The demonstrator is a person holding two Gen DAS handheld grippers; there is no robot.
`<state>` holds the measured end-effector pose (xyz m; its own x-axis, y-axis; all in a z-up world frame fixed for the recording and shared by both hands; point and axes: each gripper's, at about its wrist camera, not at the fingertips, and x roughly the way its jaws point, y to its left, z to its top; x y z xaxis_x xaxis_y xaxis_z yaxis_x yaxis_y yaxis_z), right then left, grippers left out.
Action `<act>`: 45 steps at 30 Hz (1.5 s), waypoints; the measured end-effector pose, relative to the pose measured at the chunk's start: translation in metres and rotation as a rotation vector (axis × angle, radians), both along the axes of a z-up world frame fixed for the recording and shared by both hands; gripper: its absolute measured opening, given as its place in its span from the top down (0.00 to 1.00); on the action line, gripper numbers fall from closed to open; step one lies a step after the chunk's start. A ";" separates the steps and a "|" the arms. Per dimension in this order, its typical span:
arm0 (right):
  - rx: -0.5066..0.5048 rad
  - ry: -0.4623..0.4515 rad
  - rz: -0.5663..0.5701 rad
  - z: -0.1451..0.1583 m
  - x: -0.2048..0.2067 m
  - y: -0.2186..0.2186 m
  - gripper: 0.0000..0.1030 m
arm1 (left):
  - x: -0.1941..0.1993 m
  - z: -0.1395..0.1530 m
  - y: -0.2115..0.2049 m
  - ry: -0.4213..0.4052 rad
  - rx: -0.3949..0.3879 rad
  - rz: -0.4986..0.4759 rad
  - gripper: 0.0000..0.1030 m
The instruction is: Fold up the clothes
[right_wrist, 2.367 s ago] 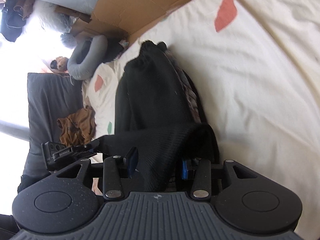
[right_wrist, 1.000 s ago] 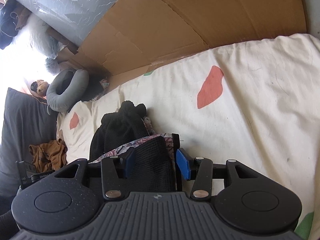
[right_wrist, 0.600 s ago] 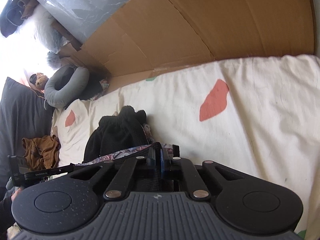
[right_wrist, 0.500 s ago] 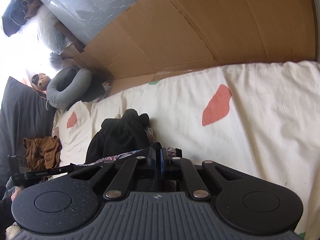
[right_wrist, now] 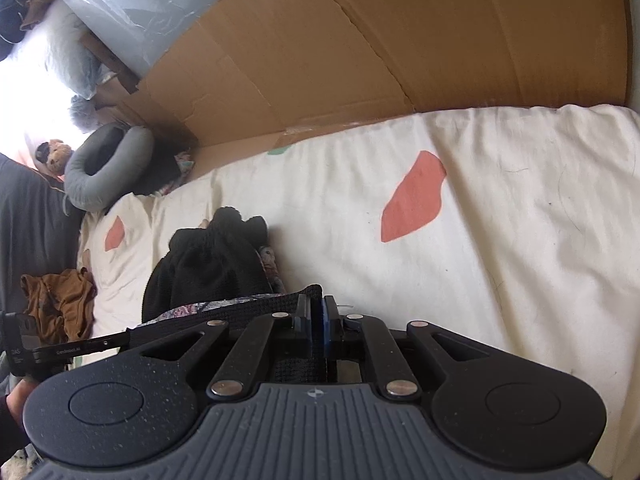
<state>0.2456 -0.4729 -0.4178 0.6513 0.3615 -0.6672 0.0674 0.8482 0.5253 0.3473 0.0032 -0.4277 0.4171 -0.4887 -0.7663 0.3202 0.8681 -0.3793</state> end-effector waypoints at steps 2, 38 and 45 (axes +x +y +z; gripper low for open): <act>-0.002 0.005 0.003 0.000 -0.001 0.000 0.76 | -0.001 0.001 -0.001 0.000 0.011 -0.021 0.79; -0.246 0.053 0.054 -0.014 0.015 0.051 0.90 | -0.013 -0.006 -0.041 -0.060 0.186 -0.062 0.70; -0.246 0.008 0.009 0.003 0.002 0.040 0.91 | -0.016 -0.007 -0.043 -0.074 0.174 -0.049 0.77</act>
<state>0.2478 -0.4327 -0.4146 0.6429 0.1936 -0.7411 0.0627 0.9510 0.3028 0.3310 -0.0396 -0.4348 0.4540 -0.3729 -0.8092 0.3851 0.9011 -0.1992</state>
